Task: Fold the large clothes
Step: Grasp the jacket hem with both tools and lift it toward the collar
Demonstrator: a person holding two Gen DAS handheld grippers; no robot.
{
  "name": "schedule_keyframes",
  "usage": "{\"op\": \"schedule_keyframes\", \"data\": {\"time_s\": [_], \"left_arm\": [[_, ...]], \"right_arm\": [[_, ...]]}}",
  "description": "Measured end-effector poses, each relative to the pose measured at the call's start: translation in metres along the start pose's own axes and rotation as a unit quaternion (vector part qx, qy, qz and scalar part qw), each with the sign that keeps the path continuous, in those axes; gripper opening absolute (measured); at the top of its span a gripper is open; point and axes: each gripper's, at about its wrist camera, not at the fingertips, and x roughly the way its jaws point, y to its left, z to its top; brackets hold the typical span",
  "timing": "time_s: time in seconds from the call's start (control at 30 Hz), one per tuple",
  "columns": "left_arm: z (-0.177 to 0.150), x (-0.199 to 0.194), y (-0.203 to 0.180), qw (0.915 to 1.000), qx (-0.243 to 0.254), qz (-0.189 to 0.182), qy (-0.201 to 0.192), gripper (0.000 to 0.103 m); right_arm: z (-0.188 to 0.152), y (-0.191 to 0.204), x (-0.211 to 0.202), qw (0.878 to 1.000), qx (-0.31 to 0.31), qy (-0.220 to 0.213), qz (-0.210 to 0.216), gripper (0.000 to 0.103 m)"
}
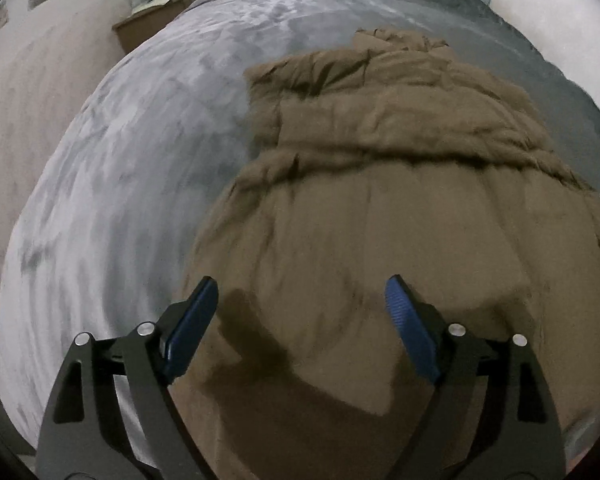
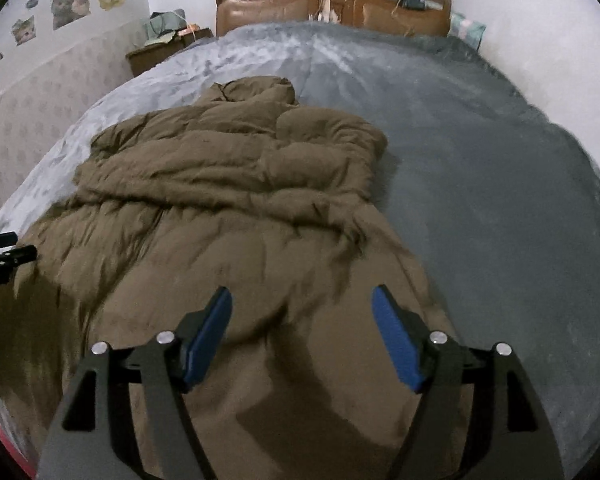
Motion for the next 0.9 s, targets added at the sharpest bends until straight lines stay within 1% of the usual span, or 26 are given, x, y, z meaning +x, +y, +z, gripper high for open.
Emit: {"op": "schedule_keyframes", "data": {"time_s": [0.07,0.1,0.2,0.27,0.33,0.37,0.43,0.47,0.5,0.6,0.63,0.8,0.9], "left_arm": [[-0.023,-0.001,0.007,0.9999,-0.008,-0.007,0.004,0.085],[-0.035,-0.001,0.010,1.0000,-0.008,-0.005,0.004,0.085],[-0.063,-0.007,0.007,0.9998,0.011,0.019,-0.004,0.085],[-0.074,-0.014,0.006,0.9995,0.012,0.028,-0.007,0.085],[-0.084,-0.019,0.010,0.9996,0.004,0.027,-0.008,0.085],[-0.084,-0.017,0.009,0.9996,0.000,0.026,-0.009,0.085],[-0.094,-0.014,0.017,0.9997,-0.011,0.020,-0.007,0.085],[-0.093,-0.006,0.015,0.9997,-0.015,0.017,-0.006,0.085],[-0.099,-0.003,0.019,0.9997,-0.018,0.014,-0.007,0.085],[-0.106,0.005,0.017,0.9997,-0.018,0.013,-0.012,0.086],[-0.101,0.012,0.010,0.9996,-0.018,0.015,-0.013,0.086],[-0.099,0.020,0.006,0.9994,-0.024,0.023,-0.013,0.086],[-0.099,0.015,0.005,0.9993,-0.021,0.028,-0.014,0.086]], "right_arm": [[-0.018,-0.004,-0.015,1.000,0.004,-0.002,-0.008,0.073],[-0.032,-0.006,-0.020,1.000,0.007,0.001,-0.014,0.073],[-0.065,-0.014,-0.036,0.999,0.008,0.019,-0.032,0.073],[-0.080,-0.018,-0.042,0.999,0.017,0.021,-0.032,0.072],[-0.091,-0.020,-0.046,0.999,0.024,0.023,-0.030,0.072],[-0.096,-0.021,-0.047,0.999,0.024,0.024,-0.030,0.071],[-0.106,-0.020,-0.048,0.999,0.026,0.025,-0.031,0.071],[-0.112,-0.021,-0.048,0.999,0.028,0.025,-0.030,0.071],[-0.117,-0.022,-0.047,0.999,0.029,0.024,-0.029,0.071],[-0.130,-0.022,-0.036,0.999,0.029,0.024,-0.026,0.071],[-0.132,-0.021,-0.034,0.999,0.026,0.021,-0.028,0.071],[-0.135,-0.020,-0.027,0.999,0.036,0.018,-0.031,0.071],[-0.136,-0.018,-0.029,0.999,0.033,0.014,-0.031,0.072]]}}
